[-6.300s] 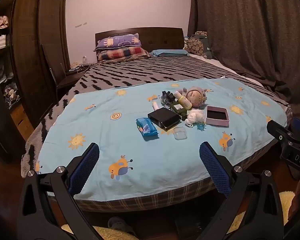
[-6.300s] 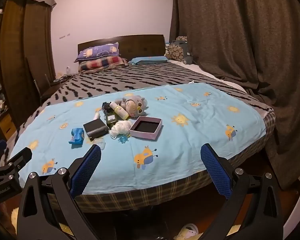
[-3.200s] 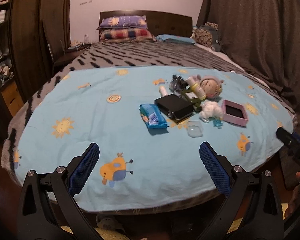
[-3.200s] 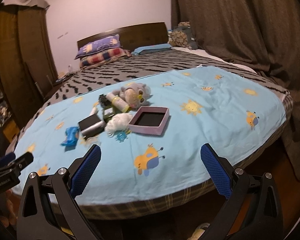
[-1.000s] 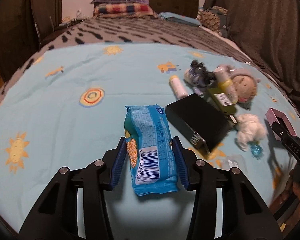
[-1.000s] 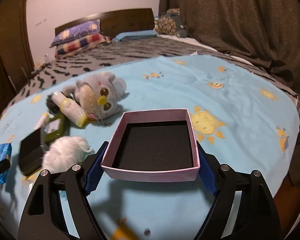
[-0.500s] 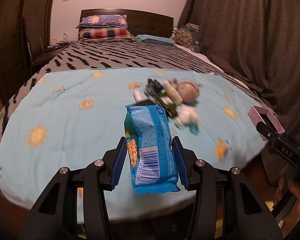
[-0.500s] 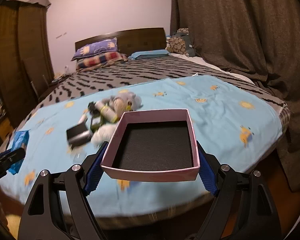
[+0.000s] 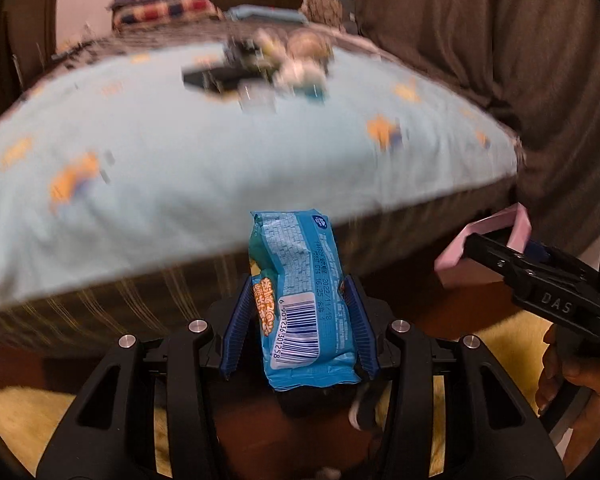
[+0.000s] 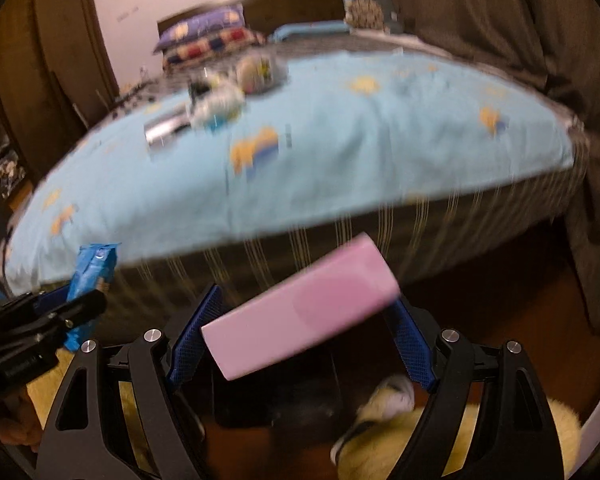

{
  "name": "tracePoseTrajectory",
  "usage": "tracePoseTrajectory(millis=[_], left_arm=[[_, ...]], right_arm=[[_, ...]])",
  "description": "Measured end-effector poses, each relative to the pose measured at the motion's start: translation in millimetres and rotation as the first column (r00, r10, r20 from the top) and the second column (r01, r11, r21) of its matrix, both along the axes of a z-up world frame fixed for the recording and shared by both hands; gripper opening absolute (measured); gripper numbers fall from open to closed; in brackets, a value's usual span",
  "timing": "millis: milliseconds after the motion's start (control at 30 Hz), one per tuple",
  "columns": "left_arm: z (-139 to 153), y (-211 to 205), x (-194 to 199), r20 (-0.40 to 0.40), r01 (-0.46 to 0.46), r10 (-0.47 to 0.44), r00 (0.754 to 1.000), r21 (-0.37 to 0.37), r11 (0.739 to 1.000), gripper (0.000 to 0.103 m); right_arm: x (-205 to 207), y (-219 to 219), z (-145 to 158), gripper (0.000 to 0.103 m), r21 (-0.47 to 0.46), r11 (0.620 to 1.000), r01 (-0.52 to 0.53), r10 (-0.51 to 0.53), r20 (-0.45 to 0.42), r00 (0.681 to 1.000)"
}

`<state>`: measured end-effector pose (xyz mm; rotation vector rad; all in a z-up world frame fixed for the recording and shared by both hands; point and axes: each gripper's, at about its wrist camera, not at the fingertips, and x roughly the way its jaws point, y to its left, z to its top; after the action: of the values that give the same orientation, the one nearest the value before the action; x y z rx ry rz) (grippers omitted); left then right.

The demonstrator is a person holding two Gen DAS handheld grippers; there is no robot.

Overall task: Collect trash
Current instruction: 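Carry both items down into the black bin and open both tools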

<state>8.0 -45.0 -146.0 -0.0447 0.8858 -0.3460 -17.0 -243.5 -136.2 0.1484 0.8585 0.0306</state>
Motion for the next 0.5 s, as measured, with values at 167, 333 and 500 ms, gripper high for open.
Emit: tracePoseTrajectory(millis=[167,333,500], left_arm=[[-47,-10,0,-0.105,0.023,-0.025,0.994,-0.017,1.000,0.044],[-95,-14,12,-0.202,0.034,-0.035,0.979,-0.007,0.999,0.044],[-126,-18,23,-0.247,0.054,-0.045,0.968,0.030,0.998,0.044]], right_arm=[[2,8,-46,0.060,0.005,1.000,-0.024,0.025,-0.095,0.995],[17,12,-87,0.051,0.051,0.998,-0.033,0.041,-0.173,0.984],[26,16,-111,0.050,0.053,0.998,-0.030,0.041,-0.226,0.973]])
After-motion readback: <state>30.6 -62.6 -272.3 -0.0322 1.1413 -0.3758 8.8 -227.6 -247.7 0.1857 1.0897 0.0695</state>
